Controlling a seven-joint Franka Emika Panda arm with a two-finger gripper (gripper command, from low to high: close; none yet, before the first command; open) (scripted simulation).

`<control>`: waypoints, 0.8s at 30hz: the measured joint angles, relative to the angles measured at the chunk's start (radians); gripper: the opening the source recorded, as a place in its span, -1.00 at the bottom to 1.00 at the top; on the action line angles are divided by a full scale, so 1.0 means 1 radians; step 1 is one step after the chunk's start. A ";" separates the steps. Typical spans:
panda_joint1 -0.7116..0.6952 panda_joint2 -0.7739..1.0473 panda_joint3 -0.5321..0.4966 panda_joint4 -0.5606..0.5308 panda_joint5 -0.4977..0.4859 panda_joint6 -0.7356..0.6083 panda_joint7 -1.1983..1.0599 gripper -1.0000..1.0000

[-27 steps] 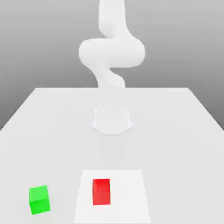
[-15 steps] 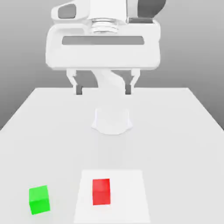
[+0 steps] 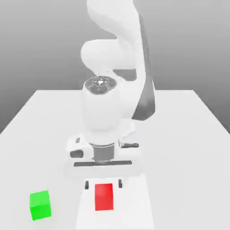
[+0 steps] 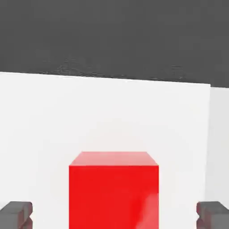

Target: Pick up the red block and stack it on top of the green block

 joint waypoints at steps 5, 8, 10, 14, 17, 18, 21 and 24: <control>-0.003 0.020 0.004 0.003 0.002 0.017 -0.001 -1.00; -0.004 0.017 0.004 0.002 0.000 0.014 0.000 -1.00; 0.000 -0.038 -0.002 -0.006 -0.010 -0.033 0.007 -1.00; -0.003 -0.164 -0.026 -0.013 -0.031 -0.151 0.036 -1.00; -0.088 -0.170 -0.105 0.065 -0.017 -0.237 0.115 -1.00; -0.116 -0.167 -0.132 0.093 -0.011 -0.262 0.142 -1.00; -0.173 -0.103 -0.177 0.159 0.031 -0.267 0.179 -1.00; -0.201 -0.001 -0.155 0.174 0.085 -0.184 0.151 1.00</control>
